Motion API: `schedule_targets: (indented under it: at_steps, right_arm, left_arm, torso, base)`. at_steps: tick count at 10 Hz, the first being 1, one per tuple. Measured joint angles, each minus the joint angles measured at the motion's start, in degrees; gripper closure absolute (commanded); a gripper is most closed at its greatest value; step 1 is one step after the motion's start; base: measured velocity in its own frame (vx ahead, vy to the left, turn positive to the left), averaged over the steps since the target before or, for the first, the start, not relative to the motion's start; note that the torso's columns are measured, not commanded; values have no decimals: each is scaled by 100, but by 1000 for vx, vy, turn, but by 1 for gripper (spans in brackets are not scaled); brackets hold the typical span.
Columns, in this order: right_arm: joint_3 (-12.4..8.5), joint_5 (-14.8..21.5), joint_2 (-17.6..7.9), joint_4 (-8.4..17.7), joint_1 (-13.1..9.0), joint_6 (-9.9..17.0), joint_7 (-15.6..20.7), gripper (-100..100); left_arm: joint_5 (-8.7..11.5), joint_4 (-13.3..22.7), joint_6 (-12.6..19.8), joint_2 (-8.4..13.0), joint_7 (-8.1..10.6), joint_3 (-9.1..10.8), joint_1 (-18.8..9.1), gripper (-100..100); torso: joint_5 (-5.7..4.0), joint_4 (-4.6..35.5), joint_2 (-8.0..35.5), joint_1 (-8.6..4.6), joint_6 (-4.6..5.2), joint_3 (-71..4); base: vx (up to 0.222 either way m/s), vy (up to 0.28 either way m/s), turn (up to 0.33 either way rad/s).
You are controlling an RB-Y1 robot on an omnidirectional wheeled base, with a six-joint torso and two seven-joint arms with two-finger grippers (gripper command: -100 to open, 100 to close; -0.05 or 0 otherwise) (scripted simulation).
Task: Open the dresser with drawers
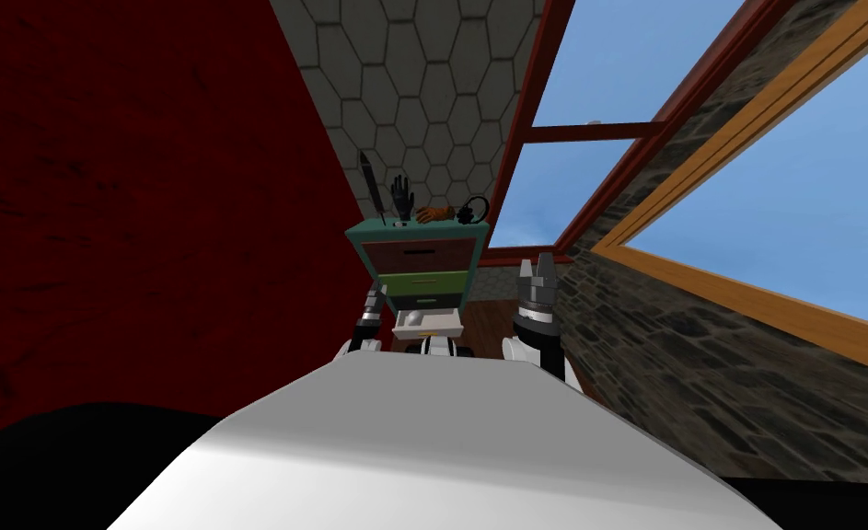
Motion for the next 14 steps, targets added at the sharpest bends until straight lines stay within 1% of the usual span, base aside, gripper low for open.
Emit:
schedule_targets:
  at_steps: [2, 4, 7, 12, 14]
  right_arm:
    - [0, 0, 0, 0, -1, 0, 0, 0]
    - [0, 0, 0, 0, -1, 0, 0, 0]
    - [0, 0, 0, 0, 0, 0, 0, 0]
    - [0, 0, 0, 0, -1, 0, 0, 0]
    - [0, 0, 0, 0, 0, 0, 0, 0]
  left_arm:
    - [-6, 271, -90, 29, 14, 20, -16, -100]
    - [-34, 560, -246, 3, -4, 14, -39, -100]
    - [-62, 1179, -533, 2, 0, 47, -163, -100]
    - [-103, 1904, -796, -29, 3, 69, -244, -100]
    - [-121, 2303, -965, -57, 4, 92, -348, -100]
  torso:
    - [-1, 5, 18, -4, 0, 12]
    - [-1, 2, 7, -1, 0, 4]
    - [-2, -2, -7, -5, 0, -4]
    - [-1, 2, 5, -4, 0, 4]
    - [-1, 0, -1, -5, 0, -1]
  base:
    - [67, -30, -5]
    - [68, -22, -3]
    - [98, -28, -5]
    - [69, -18, -5]
    - [89, -28, -2]
